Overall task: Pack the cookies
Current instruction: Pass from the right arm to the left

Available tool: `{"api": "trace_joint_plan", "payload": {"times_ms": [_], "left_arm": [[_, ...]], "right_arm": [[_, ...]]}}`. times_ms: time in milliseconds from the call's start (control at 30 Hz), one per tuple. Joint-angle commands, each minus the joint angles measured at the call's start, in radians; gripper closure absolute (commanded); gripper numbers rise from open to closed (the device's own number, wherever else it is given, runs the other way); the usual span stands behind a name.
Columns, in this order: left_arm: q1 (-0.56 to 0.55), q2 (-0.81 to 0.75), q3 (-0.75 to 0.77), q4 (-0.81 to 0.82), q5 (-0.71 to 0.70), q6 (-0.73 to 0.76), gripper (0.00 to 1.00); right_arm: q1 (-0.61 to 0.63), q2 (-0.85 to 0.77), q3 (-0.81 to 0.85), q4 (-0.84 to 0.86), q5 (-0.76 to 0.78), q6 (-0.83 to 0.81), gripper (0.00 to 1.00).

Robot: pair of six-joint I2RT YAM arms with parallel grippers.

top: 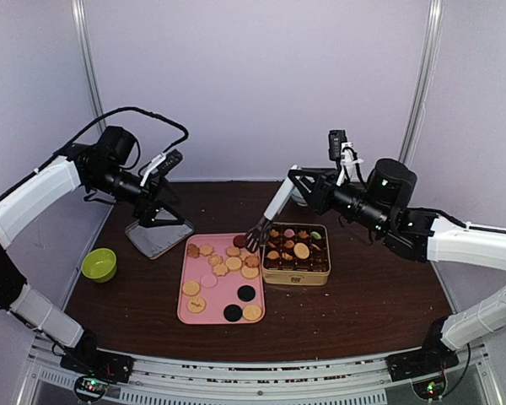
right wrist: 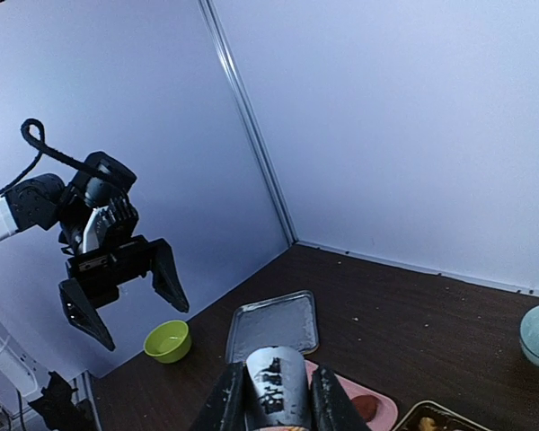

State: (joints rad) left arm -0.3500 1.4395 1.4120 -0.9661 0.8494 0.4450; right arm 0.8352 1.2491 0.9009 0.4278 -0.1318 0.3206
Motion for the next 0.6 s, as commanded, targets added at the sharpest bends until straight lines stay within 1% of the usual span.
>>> {"api": "trace_joint_plan", "payload": {"times_ms": [0, 100, 267, 367, 567], "left_arm": [[-0.072, 0.081, 0.085, 0.052, 0.062, -0.037, 0.03], [-0.104, 0.126, 0.108, 0.051, 0.076, -0.032, 0.08], [-0.119, 0.166, 0.103, 0.052, 0.12, -0.013, 0.23], [-0.121, 0.168, 0.09, 0.048, 0.142, -0.004, 0.27], [-0.125, 0.171, 0.078, -0.068, 0.185, 0.108, 0.34]], "right_arm": [[0.035, 0.074, 0.08, 0.181, -0.084, 0.126, 0.84], [0.051, 0.121, 0.103, 0.236, -0.11, 0.177, 0.84], [0.062, 0.178, 0.129, 0.307, -0.145, 0.239, 0.84], [0.07, 0.196, 0.137, 0.326, -0.153, 0.251, 0.83], [0.072, 0.209, 0.146, 0.326, -0.158, 0.251, 0.83]]}}
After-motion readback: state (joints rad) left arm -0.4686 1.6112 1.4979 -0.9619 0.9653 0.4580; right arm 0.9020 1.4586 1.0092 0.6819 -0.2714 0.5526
